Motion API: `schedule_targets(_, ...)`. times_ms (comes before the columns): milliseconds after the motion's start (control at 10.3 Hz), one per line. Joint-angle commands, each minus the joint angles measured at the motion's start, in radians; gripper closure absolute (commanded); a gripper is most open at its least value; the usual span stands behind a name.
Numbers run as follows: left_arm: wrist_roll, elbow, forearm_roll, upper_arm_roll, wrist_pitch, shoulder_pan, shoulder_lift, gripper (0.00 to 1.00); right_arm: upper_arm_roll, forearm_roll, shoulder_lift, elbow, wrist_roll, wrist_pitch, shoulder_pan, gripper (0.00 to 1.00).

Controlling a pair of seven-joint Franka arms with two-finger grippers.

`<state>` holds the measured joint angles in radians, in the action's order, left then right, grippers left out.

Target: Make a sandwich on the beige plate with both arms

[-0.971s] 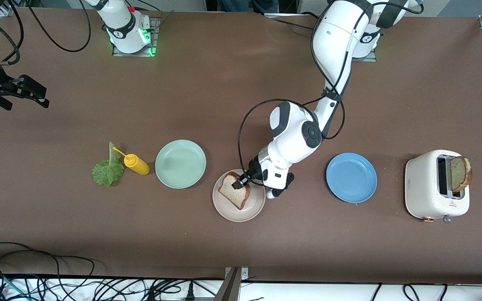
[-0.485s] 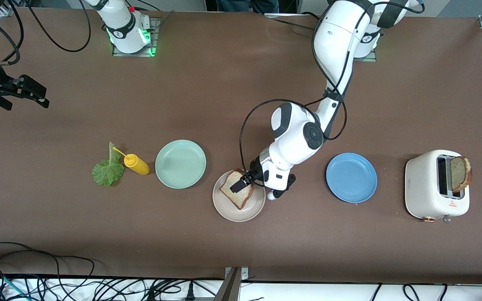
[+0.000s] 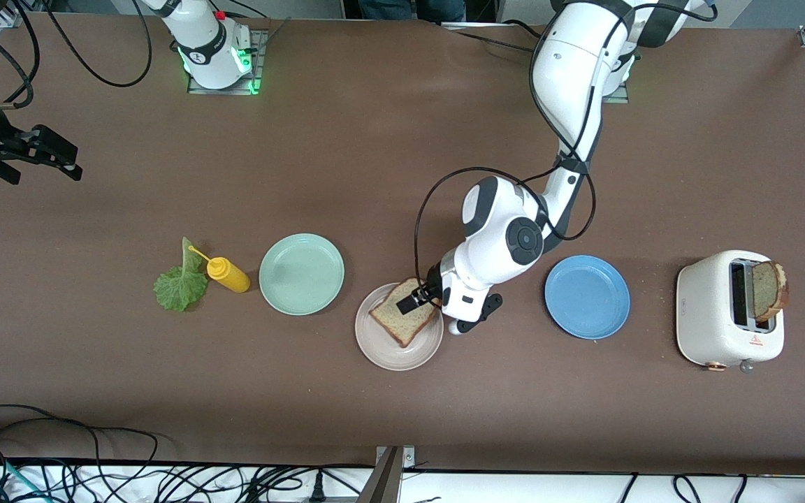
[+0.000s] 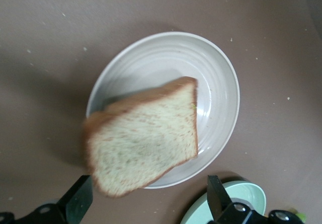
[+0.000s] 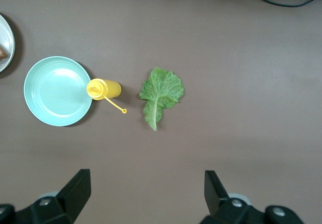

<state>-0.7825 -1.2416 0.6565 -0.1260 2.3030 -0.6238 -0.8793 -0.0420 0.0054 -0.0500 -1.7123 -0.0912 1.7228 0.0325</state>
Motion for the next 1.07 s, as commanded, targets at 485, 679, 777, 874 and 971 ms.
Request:
schedule_targets(485, 0.009, -0.015, -0.231, 0.0, -0.21, 0.07, 0.121, 0.0, -0.004, 0.018, -0.001, 0.01, -0.004, 0.0, 0.001, 0.0)
schedule_targets(679, 0.032, -0.022, -0.334, 0.0, -0.294, 0.102, 0.186, 0.0, -0.004, 0.018, 0.001, 0.01, -0.004, 0.0, 0.001, 0.0)
schedule_targets(777, 0.076, -0.022, -0.374, -0.001, -0.369, 0.117, 0.224, 0.0, -0.004, 0.018, 0.001, 0.01, -0.004, 0.001, 0.001, 0.0)
schedule_targets(874, 0.107, -0.022, -0.409, -0.001, -0.455, 0.146, 0.268, 0.0, -0.004, 0.018, -0.001, 0.01, -0.004, 0.001, 0.003, 0.0)
schedule_targets(971, 0.159, -0.022, -0.458, 0.0, -0.534, 0.176, 0.317, 0.0, -0.004, 0.018, 0.001, 0.01, -0.004, 0.001, 0.001, 0.0)
